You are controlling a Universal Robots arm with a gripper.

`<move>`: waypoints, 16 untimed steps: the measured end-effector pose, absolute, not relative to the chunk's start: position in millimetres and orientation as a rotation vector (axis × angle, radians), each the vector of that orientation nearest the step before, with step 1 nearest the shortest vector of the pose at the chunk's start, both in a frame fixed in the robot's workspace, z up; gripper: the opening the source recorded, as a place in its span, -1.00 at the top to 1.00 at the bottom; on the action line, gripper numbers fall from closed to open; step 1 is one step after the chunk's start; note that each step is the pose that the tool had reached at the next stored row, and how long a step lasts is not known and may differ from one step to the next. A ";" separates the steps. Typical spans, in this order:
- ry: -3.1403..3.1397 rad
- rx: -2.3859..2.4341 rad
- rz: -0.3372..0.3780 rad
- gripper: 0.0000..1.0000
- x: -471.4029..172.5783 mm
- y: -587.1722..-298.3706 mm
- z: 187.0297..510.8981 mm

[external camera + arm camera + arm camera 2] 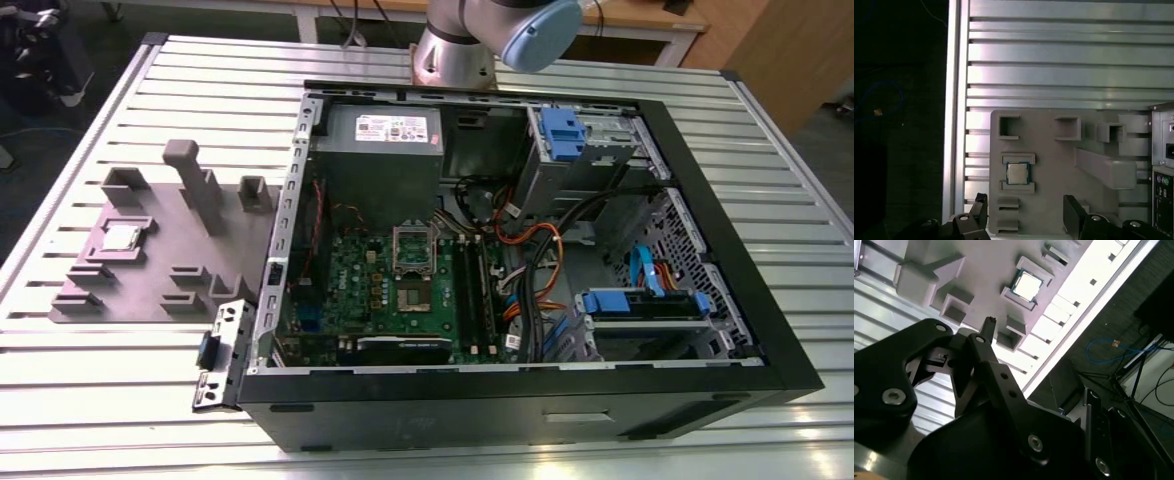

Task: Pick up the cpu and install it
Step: 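Pick up the cpu and move it towards the insertion slot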

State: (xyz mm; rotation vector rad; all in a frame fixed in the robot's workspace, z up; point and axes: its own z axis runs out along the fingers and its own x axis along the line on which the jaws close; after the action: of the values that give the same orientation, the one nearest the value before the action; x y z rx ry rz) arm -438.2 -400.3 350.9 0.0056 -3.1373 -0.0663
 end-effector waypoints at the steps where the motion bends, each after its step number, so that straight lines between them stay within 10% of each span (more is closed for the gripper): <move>1: -3.137 0.006 -0.066 -0.41 -438.2 -400.7 349.2; 16: -3.126 0.010 -0.067 -0.41 -441.5 -405.9 328.5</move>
State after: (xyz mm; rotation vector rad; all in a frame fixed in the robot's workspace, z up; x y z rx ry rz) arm -441.5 -405.9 328.5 0.0100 -3.1263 -0.0668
